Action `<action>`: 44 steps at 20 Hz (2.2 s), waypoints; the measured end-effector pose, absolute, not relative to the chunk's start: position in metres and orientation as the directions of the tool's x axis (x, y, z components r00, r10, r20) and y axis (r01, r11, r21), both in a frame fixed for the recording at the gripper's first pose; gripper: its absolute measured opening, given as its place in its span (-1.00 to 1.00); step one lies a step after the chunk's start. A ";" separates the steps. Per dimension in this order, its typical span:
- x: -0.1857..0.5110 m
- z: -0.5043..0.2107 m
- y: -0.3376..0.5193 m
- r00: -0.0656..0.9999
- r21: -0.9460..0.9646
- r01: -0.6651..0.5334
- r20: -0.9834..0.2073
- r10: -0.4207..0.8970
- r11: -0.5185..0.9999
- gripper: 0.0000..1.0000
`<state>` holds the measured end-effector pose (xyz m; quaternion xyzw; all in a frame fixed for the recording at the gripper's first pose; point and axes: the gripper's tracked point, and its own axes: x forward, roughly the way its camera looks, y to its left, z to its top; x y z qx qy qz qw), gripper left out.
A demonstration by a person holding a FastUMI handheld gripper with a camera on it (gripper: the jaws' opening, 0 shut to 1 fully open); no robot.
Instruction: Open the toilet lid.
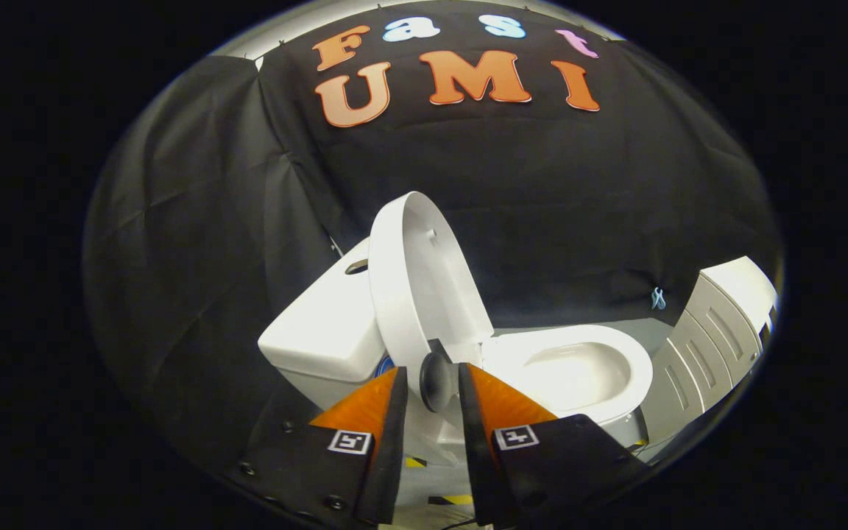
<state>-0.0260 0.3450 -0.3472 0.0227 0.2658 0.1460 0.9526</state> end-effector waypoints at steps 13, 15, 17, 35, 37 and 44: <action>0.001 -0.238 0.228 0.915 0.103 -0.172 -0.351 0.198 0.980 0.97; 0.006 -0.223 0.204 0.927 0.084 -0.156 -0.333 0.175 0.984 0.97; 0.010 -0.207 0.179 0.939 0.065 -0.132 -0.312 0.146 0.989 0.97; 0.000 -0.131 0.074 0.983 0.029 -0.024 -0.182 0.028 0.999 0.97; 0.001 -0.130 0.077 0.984 0.029 -0.025 -0.177 0.030 0.999 0.97; 0.000 -0.126 0.079 0.987 0.031 -0.019 -0.162 0.024 0.999 0.97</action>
